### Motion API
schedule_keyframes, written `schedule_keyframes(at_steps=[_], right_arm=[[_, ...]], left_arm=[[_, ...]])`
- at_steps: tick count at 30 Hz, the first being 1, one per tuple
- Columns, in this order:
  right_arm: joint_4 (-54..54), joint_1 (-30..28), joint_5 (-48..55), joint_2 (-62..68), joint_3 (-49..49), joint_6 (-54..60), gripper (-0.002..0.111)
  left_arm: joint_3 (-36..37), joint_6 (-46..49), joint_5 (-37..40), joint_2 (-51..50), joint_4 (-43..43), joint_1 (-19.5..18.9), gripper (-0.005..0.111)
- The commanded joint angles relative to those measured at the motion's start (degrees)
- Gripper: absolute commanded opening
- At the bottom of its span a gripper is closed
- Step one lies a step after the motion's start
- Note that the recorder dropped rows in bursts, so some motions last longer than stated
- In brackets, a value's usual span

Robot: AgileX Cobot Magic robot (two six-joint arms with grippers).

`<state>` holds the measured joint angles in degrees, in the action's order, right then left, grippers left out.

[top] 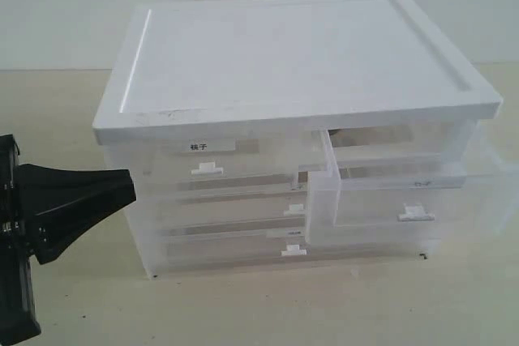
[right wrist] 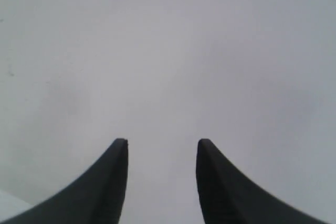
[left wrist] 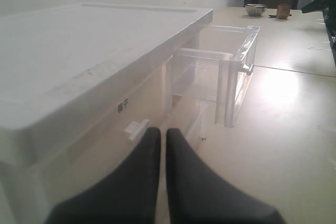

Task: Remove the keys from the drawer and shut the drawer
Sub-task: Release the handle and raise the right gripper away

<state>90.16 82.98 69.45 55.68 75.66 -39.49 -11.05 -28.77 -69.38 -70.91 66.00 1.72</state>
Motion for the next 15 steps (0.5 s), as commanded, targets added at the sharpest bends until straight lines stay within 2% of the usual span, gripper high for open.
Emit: schedule_keyframes(at_steps=[1, 4, 10, 15], right_arm=[[0.2, -5.8, 0.5, -1.4, 0.4, -1.1, 0.037], [-12.6, -7.9, 0.5, -2.4, 0.4, 5.7, 0.037], [-53.9, -8.0, 0.5, -6.0, 0.4, 19.0, 0.037], [-78.8, -8.0, 0.5, -8.5, 0.4, 31.4, 0.037]], left_arm=[[0.0, -0.1, -0.6, -0.2, -0.5, 0.4, 0.005], [0.0, -0.1, -0.6, -0.2, -0.6, 0.3, 0.005], [0.0, -0.1, -0.6, -0.2, -0.2, 0.3, 0.005], [0.0, -0.4, -0.6, -0.2, 0.0, 0.3, 0.005]])
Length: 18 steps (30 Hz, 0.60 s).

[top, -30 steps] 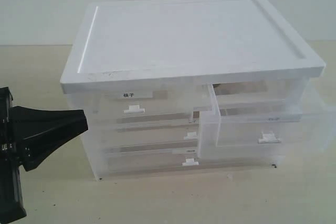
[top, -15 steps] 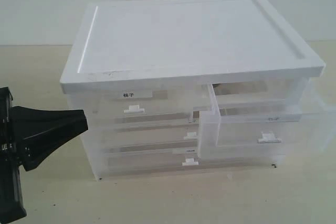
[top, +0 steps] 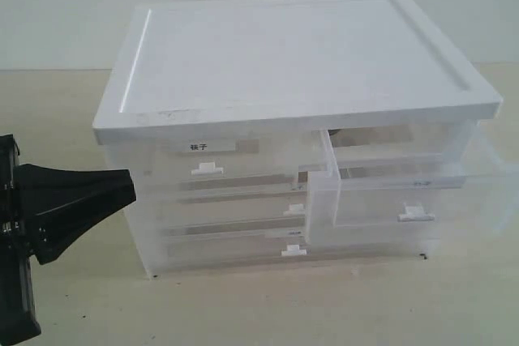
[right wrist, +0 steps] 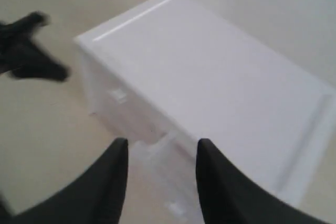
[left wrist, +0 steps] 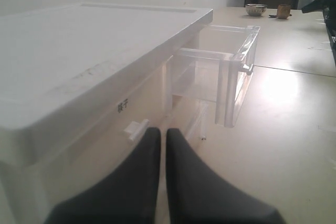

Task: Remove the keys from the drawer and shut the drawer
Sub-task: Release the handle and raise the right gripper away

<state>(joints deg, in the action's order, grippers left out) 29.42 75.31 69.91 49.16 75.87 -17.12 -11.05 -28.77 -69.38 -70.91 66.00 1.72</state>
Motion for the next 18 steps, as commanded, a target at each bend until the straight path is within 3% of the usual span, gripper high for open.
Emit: schedule_keyframes(at_steps=[1, 3, 7, 8, 13, 18], right_arm=[[-20.7, -0.4, 0.1, -2.3, 0.1, 10.0, 0.037], [-20.4, -0.4, 0.1, -2.3, 0.1, 9.1, 0.032], [-8.1, -0.4, 0.1, -2.0, 0.1, 4.4, -0.001], [2.0, -0.4, 0.1, -2.0, 0.1, 0.1, 0.000], [23.3, -0.4, 0.1, -6.6, -3.5, -9.4, 0.000], [24.2, -0.4, 0.1, -15.3, -10.0, -11.4, 0.000]], left_arm=[[0.0, -0.4, -0.6, -0.2, 0.0, 0.3, 0.005], [0.0, -0.4, -0.6, -0.2, 0.5, 0.3, 0.005], [0.0, -0.4, -0.6, -0.2, 0.7, 0.3, 0.005], [0.0, -0.4, -0.6, -0.2, 0.8, 0.3, 0.005], [0.0, -0.4, -0.6, -0.2, 0.8, 0.3, 0.005], [0.0, 0.2, -0.6, -0.2, 0.7, 0.3, 0.005]])
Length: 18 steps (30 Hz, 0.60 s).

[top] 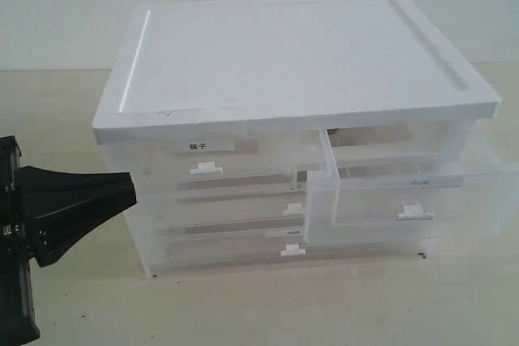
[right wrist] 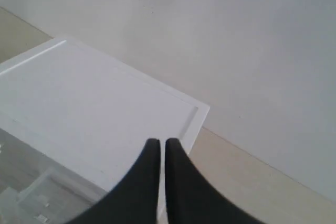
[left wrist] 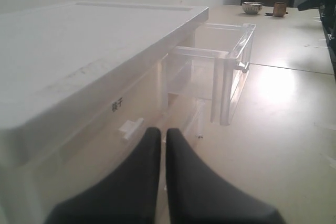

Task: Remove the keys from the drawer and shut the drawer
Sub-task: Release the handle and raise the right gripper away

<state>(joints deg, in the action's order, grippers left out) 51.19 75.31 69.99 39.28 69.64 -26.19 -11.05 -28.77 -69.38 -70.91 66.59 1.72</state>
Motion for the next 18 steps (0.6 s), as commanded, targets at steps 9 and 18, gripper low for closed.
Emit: schedule_keyframes(at_steps=[9, 18], right_arm=[[-16.2, -11.7, -23.7, -17.1, -13.7, 5.0, 0.000], [-33.7, -62.2, -39.3, -33.4, -12.3, 20.2, 0.000]], left_arm=[[0.0, 0.3, -0.6, -0.2, 0.0, 0.3, 0.005], [0.0, 0.3, -0.6, -0.2, -0.1, 0.3, 0.005]])
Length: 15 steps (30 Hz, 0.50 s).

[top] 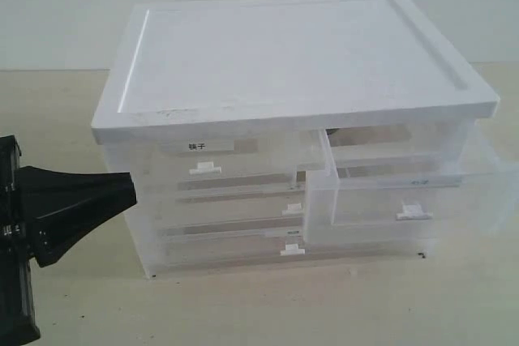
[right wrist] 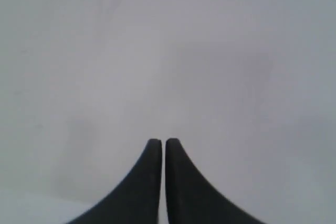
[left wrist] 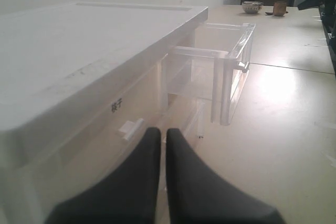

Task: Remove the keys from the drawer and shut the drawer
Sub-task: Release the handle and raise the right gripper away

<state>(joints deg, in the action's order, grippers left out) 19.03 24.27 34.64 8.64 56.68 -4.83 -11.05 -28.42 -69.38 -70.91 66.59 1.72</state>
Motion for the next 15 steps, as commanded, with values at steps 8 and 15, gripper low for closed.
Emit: schedule_keyframes(at_steps=[8, 15], right_arm=[[-24.5, -25.2, 17.6, 11.4, 7.6, 11.2, 0.000], [-29.8, -20.4, 35.3, 33.8, 22.3, 23.4, 0.000]], left_arm=[[0.0, -0.3, -0.6, -0.2, 0.5, 0.3, 0.005], [0.0, -0.3, -0.6, -0.2, 0.4, 0.3, 0.005]])
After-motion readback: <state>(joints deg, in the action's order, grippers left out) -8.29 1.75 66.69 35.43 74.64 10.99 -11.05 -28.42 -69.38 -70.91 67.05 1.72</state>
